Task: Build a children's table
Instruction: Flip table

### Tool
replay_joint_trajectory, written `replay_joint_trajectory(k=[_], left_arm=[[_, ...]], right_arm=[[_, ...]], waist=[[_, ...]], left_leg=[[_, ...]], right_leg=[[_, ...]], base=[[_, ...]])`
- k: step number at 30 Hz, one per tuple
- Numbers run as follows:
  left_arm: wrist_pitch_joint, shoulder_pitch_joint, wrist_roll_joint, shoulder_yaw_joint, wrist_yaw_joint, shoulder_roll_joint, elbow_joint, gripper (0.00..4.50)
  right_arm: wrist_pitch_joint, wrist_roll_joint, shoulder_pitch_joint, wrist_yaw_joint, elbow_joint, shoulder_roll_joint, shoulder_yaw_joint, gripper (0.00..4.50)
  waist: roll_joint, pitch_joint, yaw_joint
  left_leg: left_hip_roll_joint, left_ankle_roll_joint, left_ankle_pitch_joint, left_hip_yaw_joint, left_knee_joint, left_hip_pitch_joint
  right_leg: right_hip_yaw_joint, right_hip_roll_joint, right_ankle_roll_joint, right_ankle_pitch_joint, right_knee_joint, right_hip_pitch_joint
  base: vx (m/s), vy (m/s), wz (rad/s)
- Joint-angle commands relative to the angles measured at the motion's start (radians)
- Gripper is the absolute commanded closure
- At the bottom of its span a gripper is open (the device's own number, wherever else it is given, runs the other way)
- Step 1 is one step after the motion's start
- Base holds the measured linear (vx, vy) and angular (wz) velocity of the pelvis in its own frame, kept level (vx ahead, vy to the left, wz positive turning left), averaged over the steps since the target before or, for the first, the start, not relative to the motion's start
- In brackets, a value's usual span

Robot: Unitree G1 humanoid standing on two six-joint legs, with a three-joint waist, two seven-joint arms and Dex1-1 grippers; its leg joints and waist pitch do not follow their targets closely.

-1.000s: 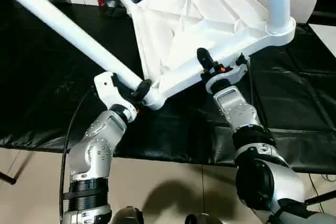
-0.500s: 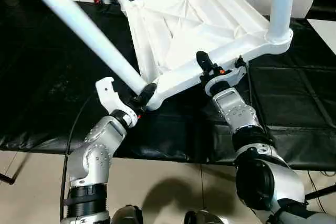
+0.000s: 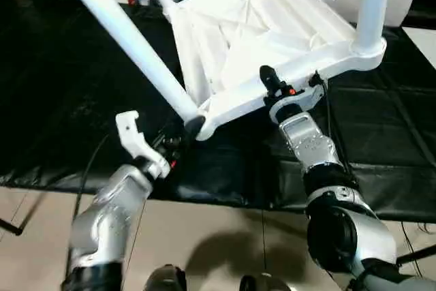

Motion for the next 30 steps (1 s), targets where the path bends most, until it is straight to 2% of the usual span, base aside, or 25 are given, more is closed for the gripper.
replay_joint_trajectory(k=[1,8,10,15,18,22,28,30], left_arm=[[-0.005,0.016,0.009,-0.021,-0.032,0.026,-0.044,0.00],[0.050,-0.012,0.029,-0.091,-0.060,0.110,-0.156,0.00],[0.059,-0.022,0.025,-0.099,-0.065,0.119,-0.172,0.00],[0.089,-0.096,0.007,-0.143,-0.057,0.133,-0.238,0.00],[0.098,-0.105,0.005,-0.152,-0.052,0.138,-0.253,0.00],[0.115,-0.119,0.003,-0.160,-0.044,0.145,-0.274,0.00],[0.128,-0.139,0.009,-0.175,-0.043,0.164,-0.283,0.00],[0.129,-0.147,0.038,-0.198,-0.047,0.188,-0.283,0.00]], right_arm=[[-0.062,-0.036,-0.007,-0.019,-0.105,-0.054,0.015,2.57],[-0.058,-0.121,0.045,-0.078,-0.225,-0.107,0.066,2.57],[-0.053,-0.134,0.055,-0.088,-0.252,-0.115,0.072,2.57],[-0.018,-0.240,0.136,-0.195,-0.423,-0.170,0.124,2.57],[0.008,-0.267,0.164,-0.234,-0.471,-0.186,0.141,2.57],[0.059,-0.317,0.205,-0.265,-0.552,-0.223,0.174,2.57],[0.109,-0.339,0.231,-0.292,-0.638,-0.270,0.197,2.57],[0.129,-0.350,0.233,-0.297,-0.656,-0.286,0.206,2.57]], waist=[[0.000,-0.086,-0.005],[0.001,-0.082,0.001],[-0.002,-0.081,-0.003],[-0.007,-0.075,-0.002],[-0.011,-0.071,-0.007],[-0.013,-0.071,-0.013],[-0.014,-0.070,-0.020],[-0.014,-0.071,-0.023]], left_leg=[[0.065,0.092,-0.039,-0.011,-0.068,0.040],[0.061,0.053,-0.073,-0.009,-0.071,0.041],[0.059,0.040,-0.090,-0.009,-0.073,0.039],[0.057,-0.002,-0.133,-0.011,-0.078,0.041],[0.053,-0.023,-0.162,-0.011,-0.080,0.038],[0.051,-0.032,-0.174,-0.011,-0.081,0.035],[0.049,-0.039,-0.201,-0.013,-0.081,0.036],[0.048,-0.037,-0.198,-0.014,-0.080,0.034]], right_leg=[[0.042,-0.075,-0.255,0.026,-0.056,0.063],[0.044,-0.072,-0.211,-0.027,-0.060,0.059],[0.044,-0.072,-0.200,-0.052,-0.063,0.060],[0.046,-0.068,-0.148,-0.140,-0.074,0.054],[0.047,-0.066,-0.119,-0.194,-0.081,0.052],[0.047,-0.064,-0.092,-0.228,-0.086,0.051],[0.046,-0.063,-0.069,-0.277,-0.093,0.048],[0.046,-0.062,-0.063,-0.276,-0.092,0.049]], base=[[0.000,0.000,0.00],[0.000,0.000,0.00],[0.000,0.000,0.00],[0.000,0.000,0.00],[0.000,0.000,0.00],[0.000,0.000,0.00],[0.000,0.000,0.00],[0.000,0.000,0.00]])
